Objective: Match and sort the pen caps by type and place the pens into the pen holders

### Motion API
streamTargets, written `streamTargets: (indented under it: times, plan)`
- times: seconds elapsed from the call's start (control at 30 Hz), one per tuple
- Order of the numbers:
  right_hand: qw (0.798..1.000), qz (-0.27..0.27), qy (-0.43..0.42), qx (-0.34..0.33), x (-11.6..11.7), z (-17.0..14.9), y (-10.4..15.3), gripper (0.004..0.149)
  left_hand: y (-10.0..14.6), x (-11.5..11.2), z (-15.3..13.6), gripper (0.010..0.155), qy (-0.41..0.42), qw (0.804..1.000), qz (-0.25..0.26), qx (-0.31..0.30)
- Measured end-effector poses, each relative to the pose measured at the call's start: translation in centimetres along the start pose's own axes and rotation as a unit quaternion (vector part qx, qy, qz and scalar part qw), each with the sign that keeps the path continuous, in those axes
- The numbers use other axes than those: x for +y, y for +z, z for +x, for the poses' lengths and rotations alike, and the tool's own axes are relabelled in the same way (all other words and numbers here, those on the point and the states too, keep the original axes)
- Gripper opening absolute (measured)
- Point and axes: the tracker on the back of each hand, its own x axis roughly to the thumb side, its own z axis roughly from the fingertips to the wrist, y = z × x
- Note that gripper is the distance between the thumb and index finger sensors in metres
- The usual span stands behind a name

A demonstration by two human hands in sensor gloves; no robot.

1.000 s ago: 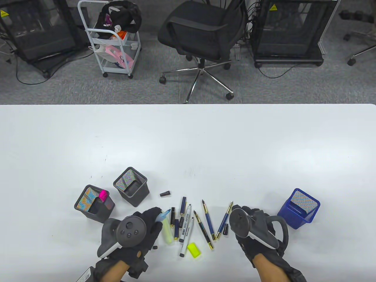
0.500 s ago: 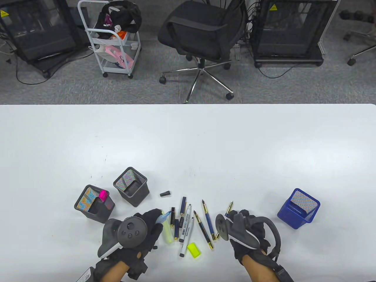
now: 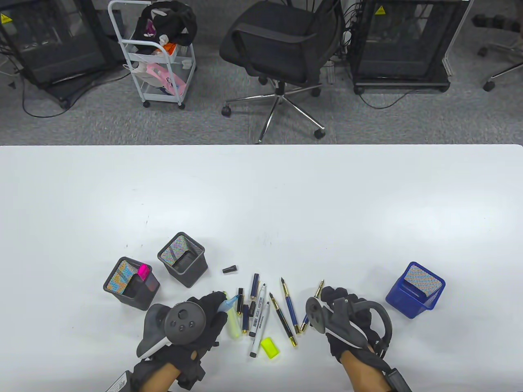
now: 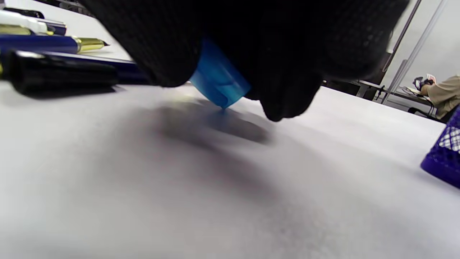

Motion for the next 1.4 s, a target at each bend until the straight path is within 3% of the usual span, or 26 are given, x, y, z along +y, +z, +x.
streamTargets:
  times: [0.07, 0.27, 0.33, 0.4, 0.53, 0.77, 1.03, 1.4]
  plan:
    - [0.999, 0.005, -0.041, 0.015, -0.6, -0.7, 0.0, 0.052, 0.0, -0.1, 0.0, 0.053, 0.001, 1.0, -0.001, 0.0]
    - [0.977, -0.062, -0.204, 0.019, -3.6, -2.6, 1.0, 0.053, -0.1, -0.3, 0.3, 0.053, 0.006, 1.0, -0.006, -0.005]
    - [0.957, -0.078, -0.278, -0.022, -4.4, -3.0, 1.3, 0.053, -0.2, -0.6, 0.6, 0.053, 0.008, 1.0, -0.009, -0.007]
    - [0.922, -0.091, -0.374, -0.038, -5.1, -3.2, 1.8, 0.055, -0.3, -0.9, 0.9, 0.053, 0.013, 1.0, -0.016, -0.011]
    - [0.869, -0.085, -0.48, -0.083, -5.6, -2.8, 2.4, 0.05, -0.6, -1.7, 1.6, 0.053, 0.015, 0.999, -0.028, -0.021]
    - [0.819, -0.055, -0.553, -0.147, -5.6, -0.9, 2.7, 0.052, -0.5, -2.2, 3.1, 0.054, 0.046, 0.997, -0.034, -0.053]
    - [0.799, -0.036, -0.574, -0.177, -5.4, 0.3, 2.7, 0.054, -0.1, -1.8, 4.2, 0.054, 0.071, 0.994, -0.003, -0.088]
    - [0.79, -0.017, -0.579, -0.201, -5.0, 1.6, 2.9, 0.054, 0.1, -1.9, 4.7, 0.055, 0.078, 0.991, 0.0, -0.108]
